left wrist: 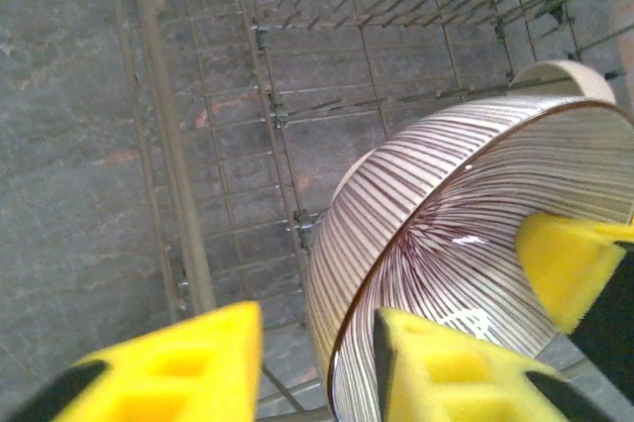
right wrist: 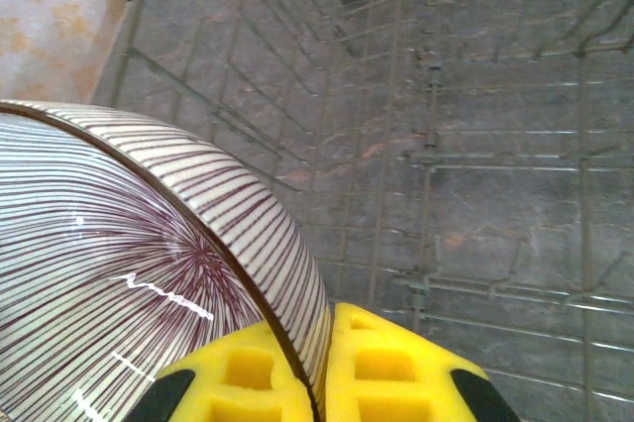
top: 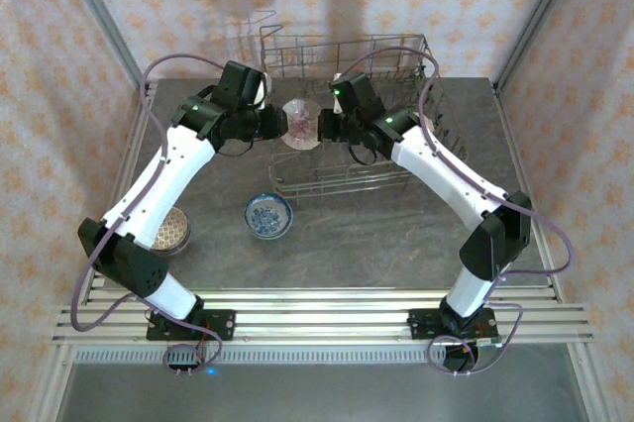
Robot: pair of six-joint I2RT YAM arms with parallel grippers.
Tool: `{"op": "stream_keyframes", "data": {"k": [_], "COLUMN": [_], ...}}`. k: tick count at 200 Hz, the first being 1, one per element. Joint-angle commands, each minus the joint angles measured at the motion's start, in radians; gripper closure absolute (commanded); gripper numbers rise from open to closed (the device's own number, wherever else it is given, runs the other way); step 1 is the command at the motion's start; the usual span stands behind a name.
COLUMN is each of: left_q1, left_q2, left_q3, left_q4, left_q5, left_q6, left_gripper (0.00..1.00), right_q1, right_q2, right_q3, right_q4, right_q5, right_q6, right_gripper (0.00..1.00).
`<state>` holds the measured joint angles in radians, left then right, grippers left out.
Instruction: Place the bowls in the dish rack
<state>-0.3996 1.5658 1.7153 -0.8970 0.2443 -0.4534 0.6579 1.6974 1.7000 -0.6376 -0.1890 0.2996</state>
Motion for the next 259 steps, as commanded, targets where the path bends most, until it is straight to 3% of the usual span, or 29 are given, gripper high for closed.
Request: {"op": "stream_keyframes", "data": {"k": [1, 33, 58, 95, 139, 204, 259], "left_q1": [-0.008, -0.008, 0.009, 0.122, 0.197, 0.266, 0.277], "left_q2": [-0.047, -0.114, -0.117, -0.049, 0.027, 0.070, 0.102], "left_q3": [-0.011, -0.065, -0.069, -0.079, -0.092, -0.164, -0.211], "left_q4": [0.043, 0.051, 0.037, 0.082, 0.105, 0.153, 0.155], "left_q5": [-0.034, -0.067, -0.074, 0.073, 0.155, 0.233, 0.231], "left_q6": [-0.031, -0.041, -0.008, 0.020, 0.074, 0.118, 0.144], "left_gripper": [0.53, 0.47, 0.45, 0.45, 0.46, 0.46, 0.47], "right_q1": [-0.004, -0.005, -0.014, -0.042, -0.057, -0.060, -0.061], "right_q2": [-0.040, -0.061, -0.066, -0.056, -0.033, 0.152, 0.320], "right_q3": [0.005, -0.010, -0.008, 0.026, 0.057, 0.262, 0.380], "right_q4": [-0.017, -0.047, -0.066, -0.121, -0.202, -0.554, -0.777], "right_q5": [0.088, 0.175, 0.316, 0.564, 0.772, 1.178, 1.328], "right_q6": [0.018, 0.043, 0.068, 0.094, 0.072, 0.251, 0.392], "right_gripper": [1.00, 1.00, 1.00, 1.00, 1.00, 1.00, 1.00]}}
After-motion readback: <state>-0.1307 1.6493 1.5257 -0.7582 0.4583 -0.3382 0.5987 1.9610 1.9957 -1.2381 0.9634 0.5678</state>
